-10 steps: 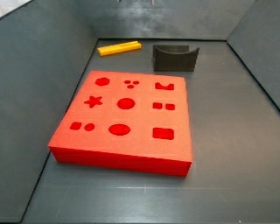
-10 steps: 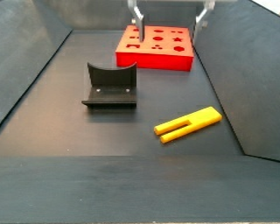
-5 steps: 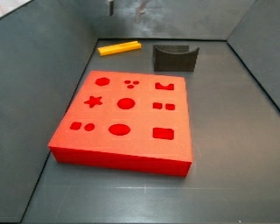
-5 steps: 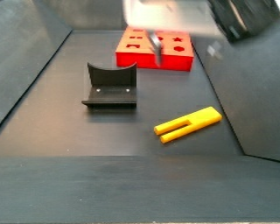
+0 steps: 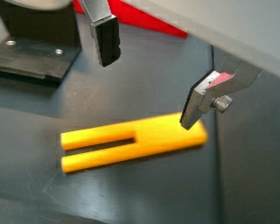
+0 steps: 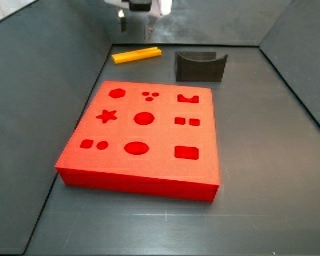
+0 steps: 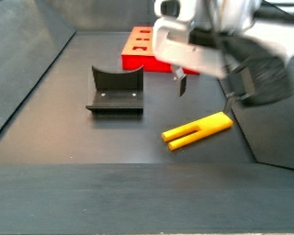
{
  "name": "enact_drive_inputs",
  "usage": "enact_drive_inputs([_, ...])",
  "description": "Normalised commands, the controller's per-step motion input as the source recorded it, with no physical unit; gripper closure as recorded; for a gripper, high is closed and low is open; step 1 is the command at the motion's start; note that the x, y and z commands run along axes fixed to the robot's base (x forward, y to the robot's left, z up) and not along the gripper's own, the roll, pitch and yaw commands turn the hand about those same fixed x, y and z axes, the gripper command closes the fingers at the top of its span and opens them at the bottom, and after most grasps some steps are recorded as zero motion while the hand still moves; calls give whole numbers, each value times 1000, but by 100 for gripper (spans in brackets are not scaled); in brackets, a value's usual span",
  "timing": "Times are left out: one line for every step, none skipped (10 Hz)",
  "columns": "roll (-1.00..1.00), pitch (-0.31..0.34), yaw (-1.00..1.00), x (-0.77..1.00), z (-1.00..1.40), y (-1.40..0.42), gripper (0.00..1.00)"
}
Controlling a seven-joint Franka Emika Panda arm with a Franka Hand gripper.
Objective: Pick up the square-circle object. Move up. Place the square-circle object on the fixture. Regrasp the square-circle object. Rotate the square-circle object. Move to above the board. Insert the square-circle object.
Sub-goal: Pick up the square-circle object.
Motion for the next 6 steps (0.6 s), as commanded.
enact_drive_inputs([-251, -274, -611, 371, -429, 209, 0])
enact_drive_inputs([-294, -274, -589, 369, -377, 186, 0])
enact_drive_inputs([-346, -294, -557, 354, -277, 171, 0])
enact_drive_inputs([-461, -337, -506, 309, -91, 103, 0])
enact_drive_inputs([-500, -359, -314, 100, 0, 100, 0])
enact_drive_inputs([-500, -333, -271, -69, 29, 34, 0])
